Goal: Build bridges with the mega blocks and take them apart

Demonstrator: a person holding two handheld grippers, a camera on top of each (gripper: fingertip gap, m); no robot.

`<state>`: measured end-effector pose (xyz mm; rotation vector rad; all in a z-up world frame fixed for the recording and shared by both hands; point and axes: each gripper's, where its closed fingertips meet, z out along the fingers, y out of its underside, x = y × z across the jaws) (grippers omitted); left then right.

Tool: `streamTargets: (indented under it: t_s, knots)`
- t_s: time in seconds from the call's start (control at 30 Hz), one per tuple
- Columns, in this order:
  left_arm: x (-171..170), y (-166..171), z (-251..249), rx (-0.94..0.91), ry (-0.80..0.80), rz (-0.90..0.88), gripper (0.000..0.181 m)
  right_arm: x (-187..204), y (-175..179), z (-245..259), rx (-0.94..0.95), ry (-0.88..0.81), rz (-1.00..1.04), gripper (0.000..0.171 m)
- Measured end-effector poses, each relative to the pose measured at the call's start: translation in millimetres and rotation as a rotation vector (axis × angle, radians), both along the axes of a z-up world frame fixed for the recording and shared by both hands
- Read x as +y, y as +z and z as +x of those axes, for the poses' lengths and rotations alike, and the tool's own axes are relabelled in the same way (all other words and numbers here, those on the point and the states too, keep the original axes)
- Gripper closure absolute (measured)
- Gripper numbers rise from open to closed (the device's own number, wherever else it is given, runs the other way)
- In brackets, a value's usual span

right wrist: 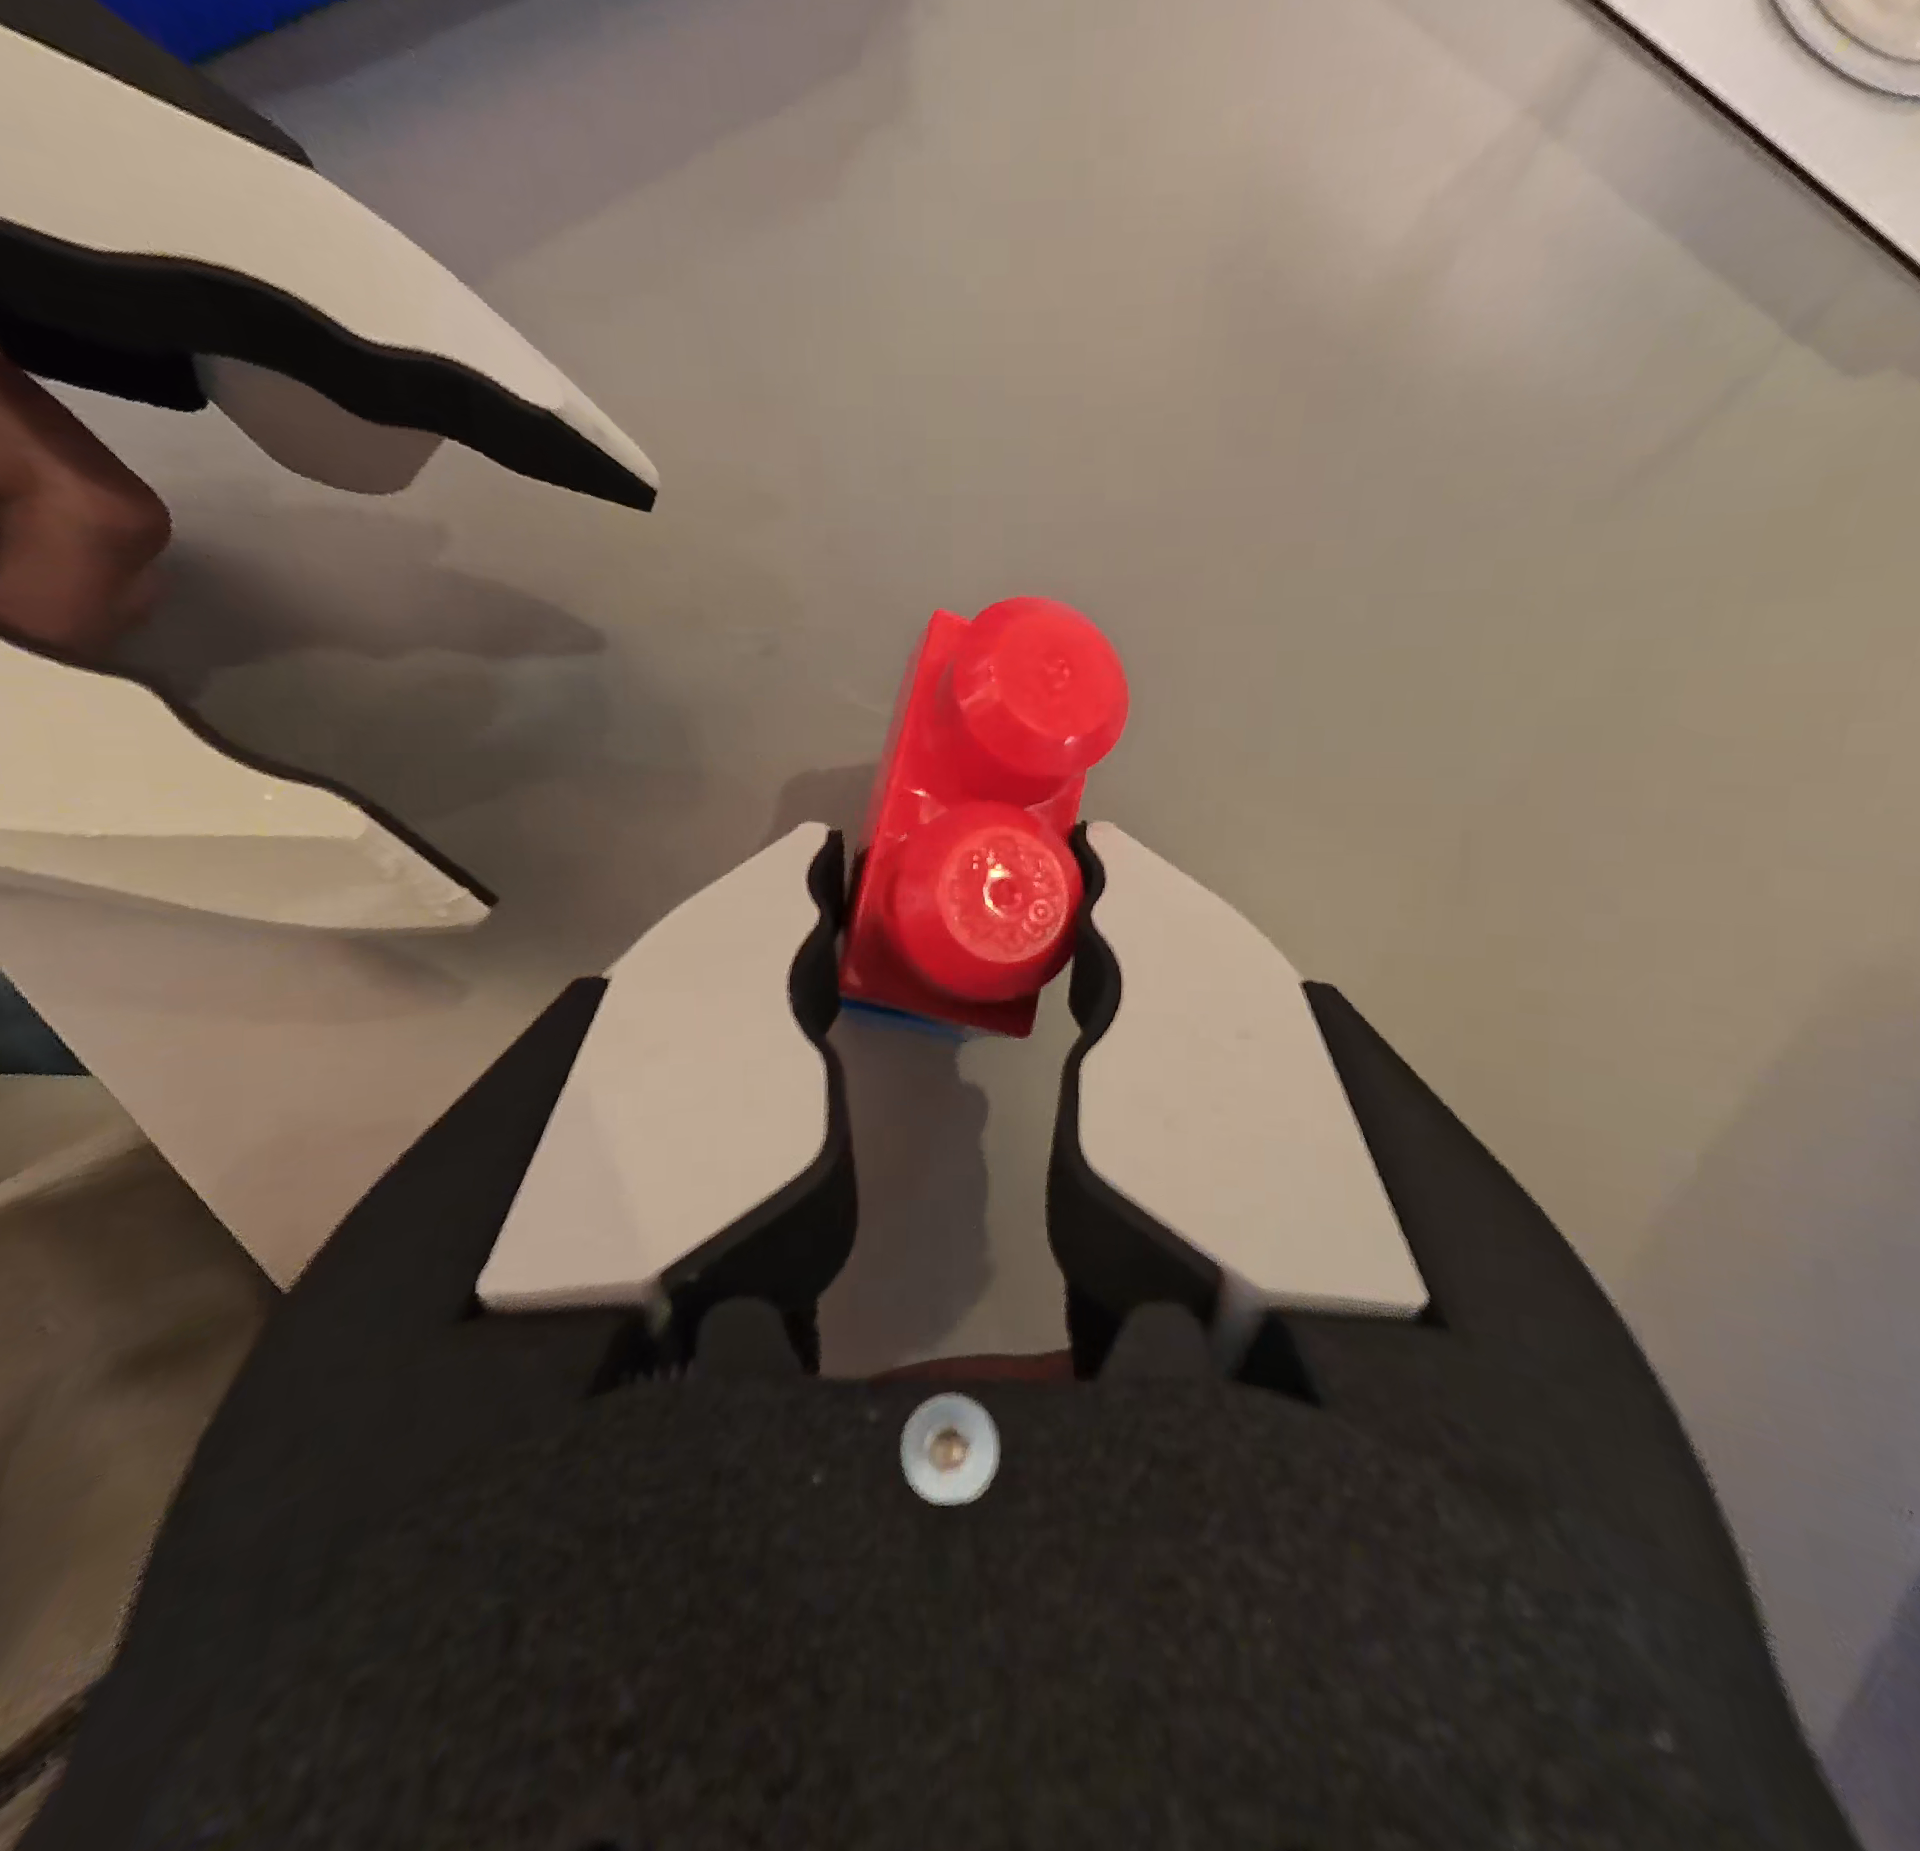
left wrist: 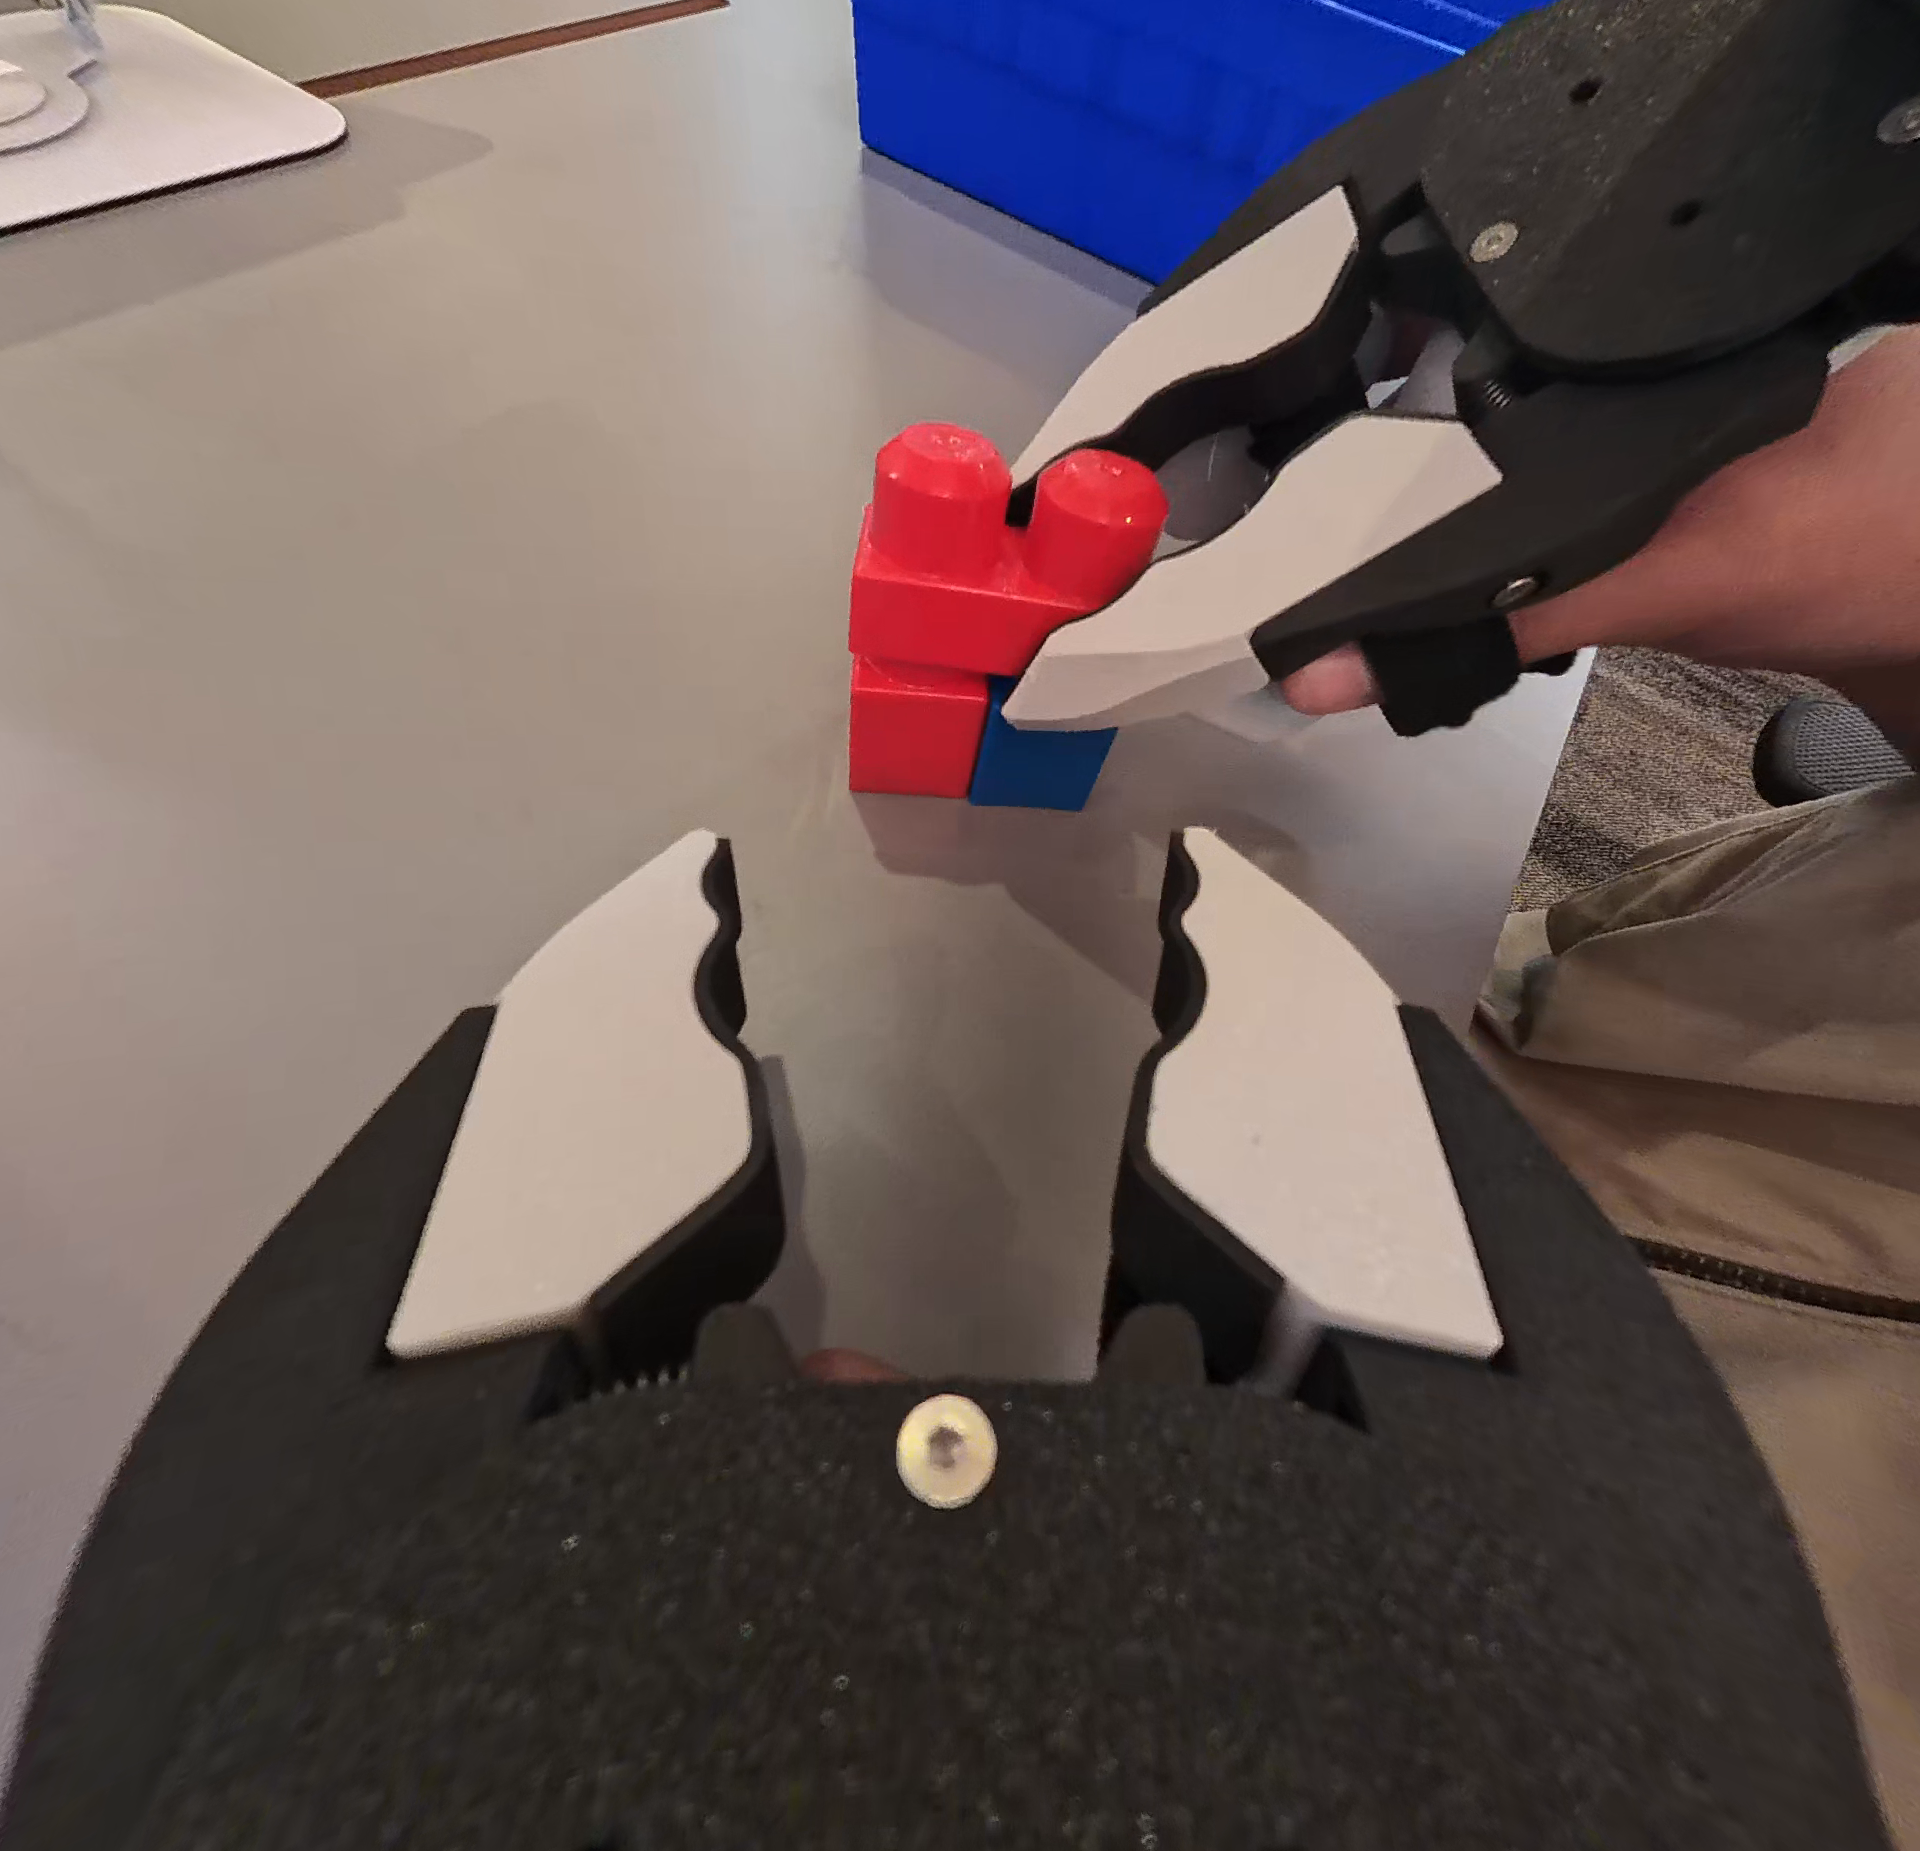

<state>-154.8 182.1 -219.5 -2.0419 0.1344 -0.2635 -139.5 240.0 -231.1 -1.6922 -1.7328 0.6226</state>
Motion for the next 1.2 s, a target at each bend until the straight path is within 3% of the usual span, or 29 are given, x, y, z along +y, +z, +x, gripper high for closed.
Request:
streamTargets:
  t_s: [0.37,0.93,1.2]
  knots:
    - [1,-6,1,0.017,-0.002,-0.03,0.104,3,4,1,0.049,0.036,-0.052,0.132]
    - [1,-8,3,0.028,-0.01,-0.041,0.105,5,-1,2,-0.091,0.076,0.039,0.133]
    - [2,-9,3,0.032,-0.008,-0.046,0.105,12,8,0,0.024,0.043,-0.078,0.133]
